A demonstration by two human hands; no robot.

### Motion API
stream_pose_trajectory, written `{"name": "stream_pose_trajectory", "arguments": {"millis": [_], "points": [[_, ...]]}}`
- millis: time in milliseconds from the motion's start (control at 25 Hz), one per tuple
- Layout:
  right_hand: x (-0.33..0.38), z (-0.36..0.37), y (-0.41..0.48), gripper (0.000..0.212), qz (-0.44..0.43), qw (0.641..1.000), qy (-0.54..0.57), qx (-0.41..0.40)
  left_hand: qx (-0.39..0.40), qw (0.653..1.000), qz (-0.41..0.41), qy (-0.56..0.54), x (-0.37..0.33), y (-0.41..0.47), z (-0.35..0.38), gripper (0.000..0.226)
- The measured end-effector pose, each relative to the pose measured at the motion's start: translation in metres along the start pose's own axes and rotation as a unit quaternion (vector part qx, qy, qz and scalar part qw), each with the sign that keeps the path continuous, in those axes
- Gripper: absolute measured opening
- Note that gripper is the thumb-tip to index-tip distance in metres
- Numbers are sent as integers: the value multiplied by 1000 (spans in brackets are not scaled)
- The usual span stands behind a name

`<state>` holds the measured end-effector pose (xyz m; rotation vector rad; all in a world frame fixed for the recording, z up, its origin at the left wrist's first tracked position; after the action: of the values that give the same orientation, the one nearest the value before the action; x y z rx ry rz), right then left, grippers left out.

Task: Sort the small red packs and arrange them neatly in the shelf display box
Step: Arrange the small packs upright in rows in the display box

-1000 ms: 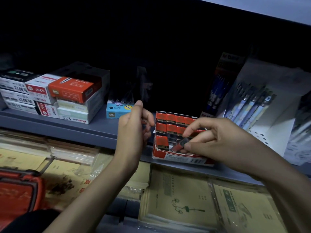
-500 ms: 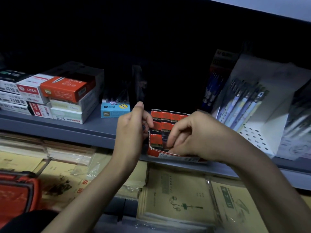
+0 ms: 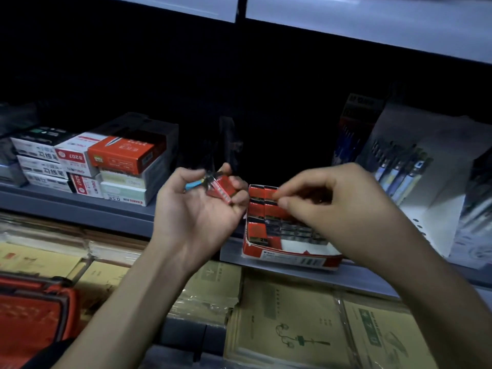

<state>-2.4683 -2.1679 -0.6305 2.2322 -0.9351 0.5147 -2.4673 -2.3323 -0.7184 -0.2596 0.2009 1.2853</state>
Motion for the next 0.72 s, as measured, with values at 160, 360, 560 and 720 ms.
{"name": "stream_pose_trajectory", "arguments": {"millis": [160, 360, 560, 720], "points": [[20, 10, 4, 13, -53, 996, 8, -73, 26, 999, -36, -10, 9, -1, 10, 45], [18, 33, 5, 36, -47, 996, -44, -65, 43, 995, -62, 64, 18, -1, 15, 60], [11, 27, 3, 27, -62, 992, -18, -104, 98, 989, -78, 75, 18, -4, 18, 59], [0, 10, -3, 33, -19, 978, 178, -109, 32, 991, -1, 131, -1, -3, 9, 63]]}}
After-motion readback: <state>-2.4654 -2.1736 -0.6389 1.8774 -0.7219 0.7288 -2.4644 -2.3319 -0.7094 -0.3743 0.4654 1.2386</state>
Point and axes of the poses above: each hand's wrist, its own y-axis towards the middle knuckle, its own z-axis out of the palm, x = y × z, the point moved 7 cm from there along y, towards the middle knuckle, and after that the axes turned 15 degrees about -z, right-handed, at the moved point
